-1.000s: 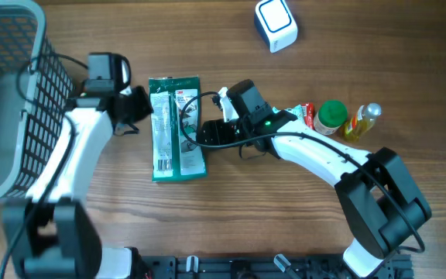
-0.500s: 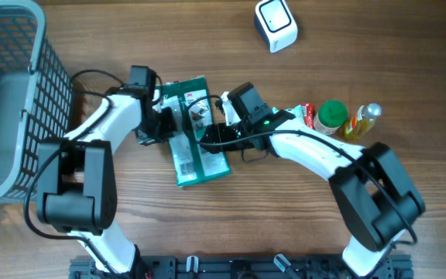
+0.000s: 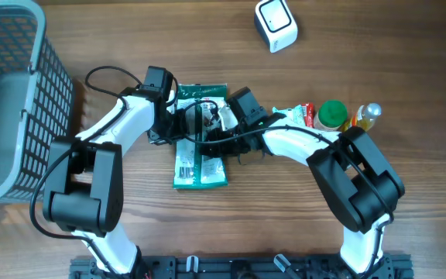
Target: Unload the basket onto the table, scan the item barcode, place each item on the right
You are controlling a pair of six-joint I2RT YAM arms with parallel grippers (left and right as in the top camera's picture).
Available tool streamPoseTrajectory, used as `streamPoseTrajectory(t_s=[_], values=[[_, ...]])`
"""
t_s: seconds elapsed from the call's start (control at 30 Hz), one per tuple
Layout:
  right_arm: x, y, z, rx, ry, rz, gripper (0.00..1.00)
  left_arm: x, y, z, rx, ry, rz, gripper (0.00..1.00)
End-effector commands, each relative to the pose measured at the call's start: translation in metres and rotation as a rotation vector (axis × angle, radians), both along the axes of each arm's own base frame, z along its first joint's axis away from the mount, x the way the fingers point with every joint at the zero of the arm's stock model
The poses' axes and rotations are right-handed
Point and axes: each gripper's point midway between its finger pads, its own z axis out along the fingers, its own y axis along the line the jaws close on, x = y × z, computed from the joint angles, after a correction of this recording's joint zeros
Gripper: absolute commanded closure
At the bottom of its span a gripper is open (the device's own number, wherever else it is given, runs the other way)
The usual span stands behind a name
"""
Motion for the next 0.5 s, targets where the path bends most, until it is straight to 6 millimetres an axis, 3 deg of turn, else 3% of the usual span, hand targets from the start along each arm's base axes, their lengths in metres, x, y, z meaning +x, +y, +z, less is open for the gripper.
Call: streamPoseTrajectory(t_s=[0.0,0.13,0.23,0.3,0.4,0.47], values=[[-0.008,0.003,-0.009,0.011,0.027,0.021,0.66,-0.011,-0.005,-0.019,-0.005,0.052,-0.022,0.92],[-0.007,0.003,-0.009,0.012,0.021,0.023,0.70,-0.011,-0.005,-0.019,-0.005,0.051,-0.022,0.94],[-0.006,0.002,-0.010,0.005,-0.005,0.039,0.93,-0.007,-0.005,-0.019,-0.008,0.037,-0.022,0.95],[-0.006,0.002,-0.010,0.005,-0.041,0.071,0.96,-0.007,-0.005,-0.018,-0.008,0.035,-0.021,0.96],[-0.001,-0.002,-0.014,-0.027,-0.091,0.080,0.96,0.005,0.003,0.000,-0.008,-0.003,0.003,0.96],[0.004,-0.005,-0.017,-0.055,-0.114,0.070,0.96,0.021,0.013,0.026,-0.018,-0.062,0.040,0.96]])
